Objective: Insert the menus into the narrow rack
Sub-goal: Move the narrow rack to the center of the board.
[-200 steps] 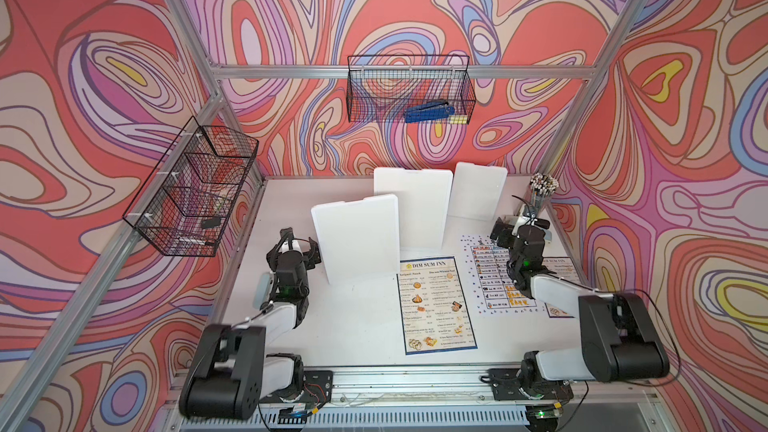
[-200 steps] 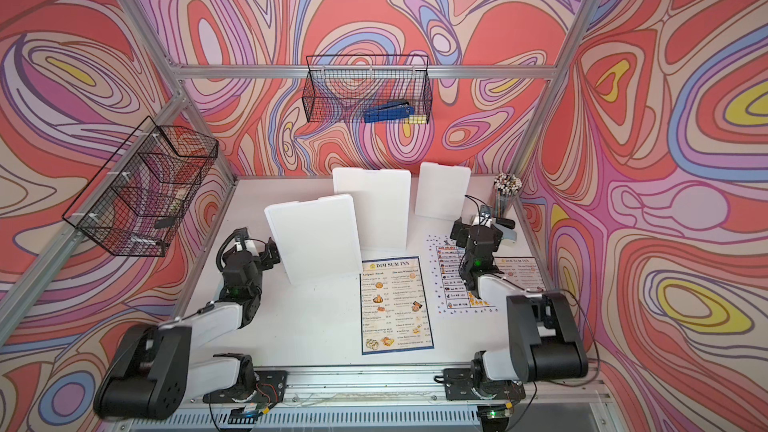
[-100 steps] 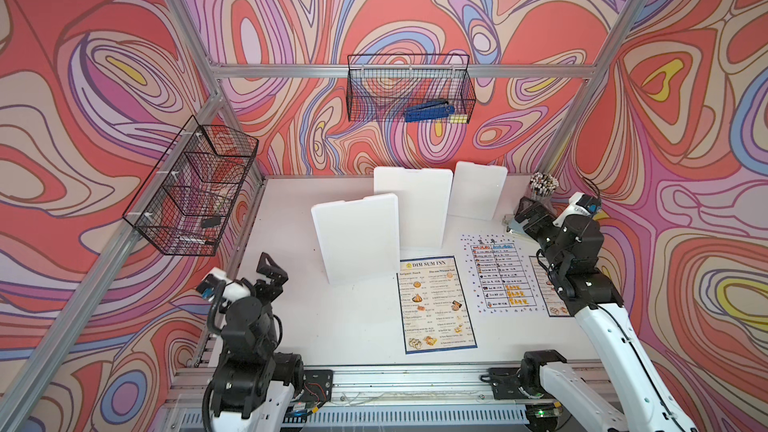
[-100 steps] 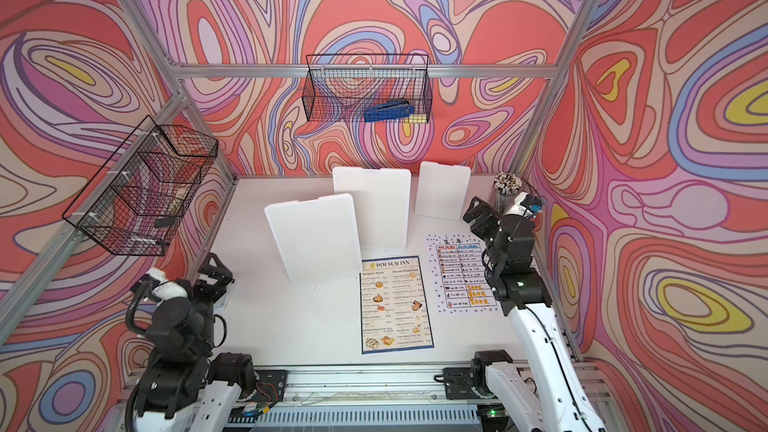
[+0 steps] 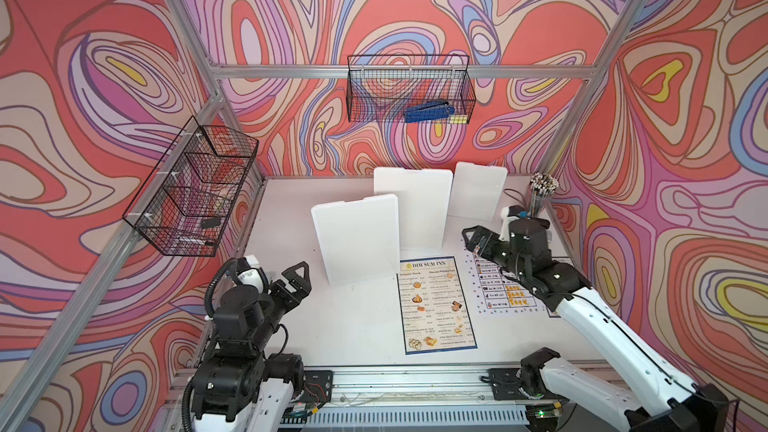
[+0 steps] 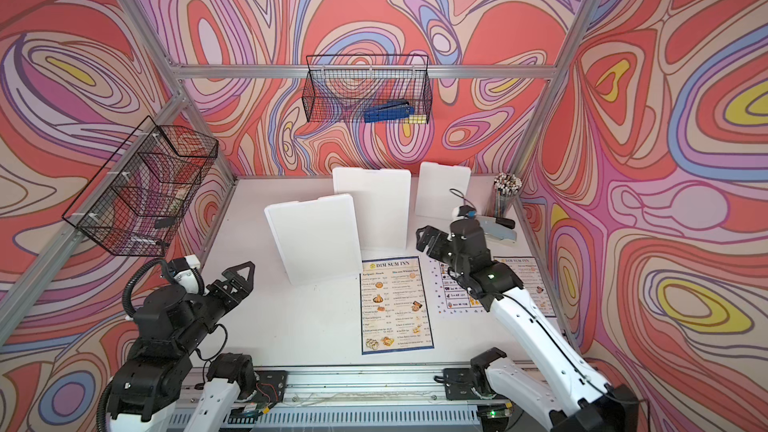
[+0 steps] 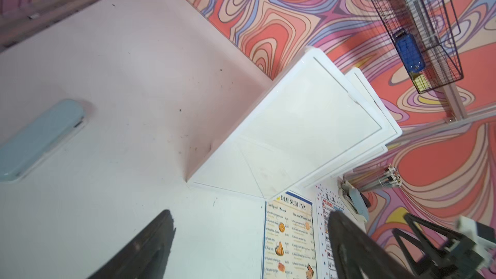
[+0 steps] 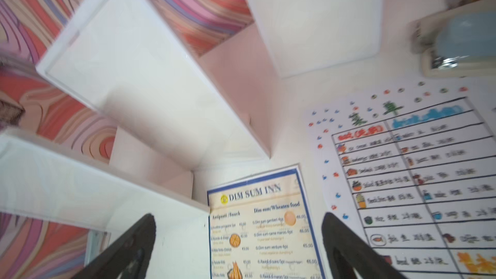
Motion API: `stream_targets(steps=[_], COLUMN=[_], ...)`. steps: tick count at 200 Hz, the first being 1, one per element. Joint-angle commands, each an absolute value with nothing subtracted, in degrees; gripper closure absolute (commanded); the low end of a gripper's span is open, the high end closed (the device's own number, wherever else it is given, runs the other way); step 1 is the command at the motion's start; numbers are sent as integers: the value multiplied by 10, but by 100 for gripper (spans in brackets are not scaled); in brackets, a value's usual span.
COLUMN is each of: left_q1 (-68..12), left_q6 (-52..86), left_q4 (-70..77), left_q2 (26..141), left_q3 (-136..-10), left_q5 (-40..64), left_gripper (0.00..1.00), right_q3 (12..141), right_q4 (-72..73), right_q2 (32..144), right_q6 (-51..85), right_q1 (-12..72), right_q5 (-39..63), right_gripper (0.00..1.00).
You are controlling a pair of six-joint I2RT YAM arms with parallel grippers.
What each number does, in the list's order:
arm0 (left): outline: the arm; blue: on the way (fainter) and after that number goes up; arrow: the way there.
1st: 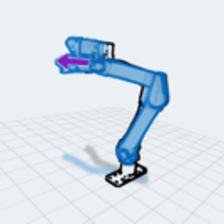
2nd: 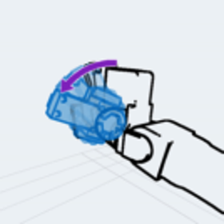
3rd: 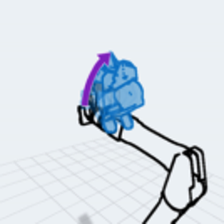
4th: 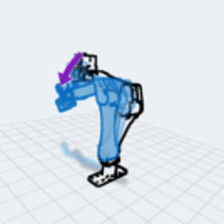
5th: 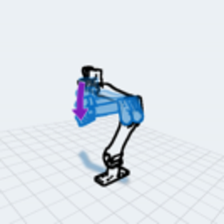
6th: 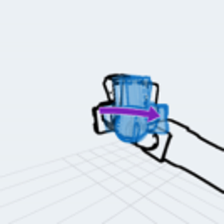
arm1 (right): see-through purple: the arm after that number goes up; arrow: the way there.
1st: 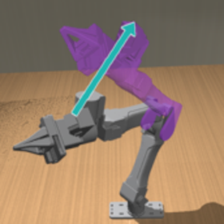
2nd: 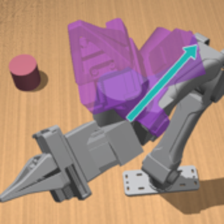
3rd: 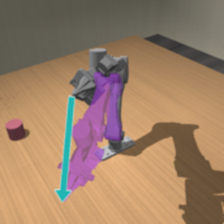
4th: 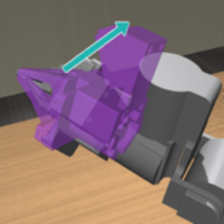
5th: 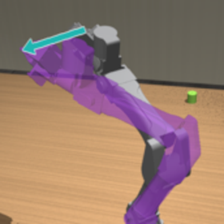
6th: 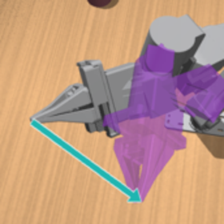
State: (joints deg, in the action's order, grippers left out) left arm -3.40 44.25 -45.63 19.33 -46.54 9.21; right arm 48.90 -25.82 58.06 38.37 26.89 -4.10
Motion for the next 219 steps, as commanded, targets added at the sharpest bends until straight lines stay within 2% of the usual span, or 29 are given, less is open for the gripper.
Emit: stream_targets(steps=[1,35,66,91,115,133,158,182,195,219], left_q1=[-35,-35,-35,-39,-75,-111,-112,-112,-112,-112], left_q6=[456,474,494,462,454,435,391,360,348,304], left_q4=[-483,-475,-418,-362,-305,-301,-308,-223,-197,-156], left_q2=[186,121,88,200,321,348,357,401,439,503], left_q3=[-452,-384,-302,-302,-310,-336,-379,-375,-389,-418], left_q5=[174,211,230,214,179,86,-3,56,49,69], left_gripper=[13,12,11,9,12,12,12,11,11,19], right_q3=[497,470,423,397,377,369,367,346,342,329], right_q4=[-279,-267,-229,-213,-191,-169,-152,-129,-131,-123], right_q2=[615,678,692,678,674,688,702,696,691,679], right_q6=[381,393,395,394,396,388,383,386,387,386], right_q1=[329,362,362,362,362,358,334,310,304,297], right_q5=[-148,-187,-165,-160,-152,-137,-110,-86,-89,-81], right_gripper=[3,5,4,3,2,2,2,2,2,2])
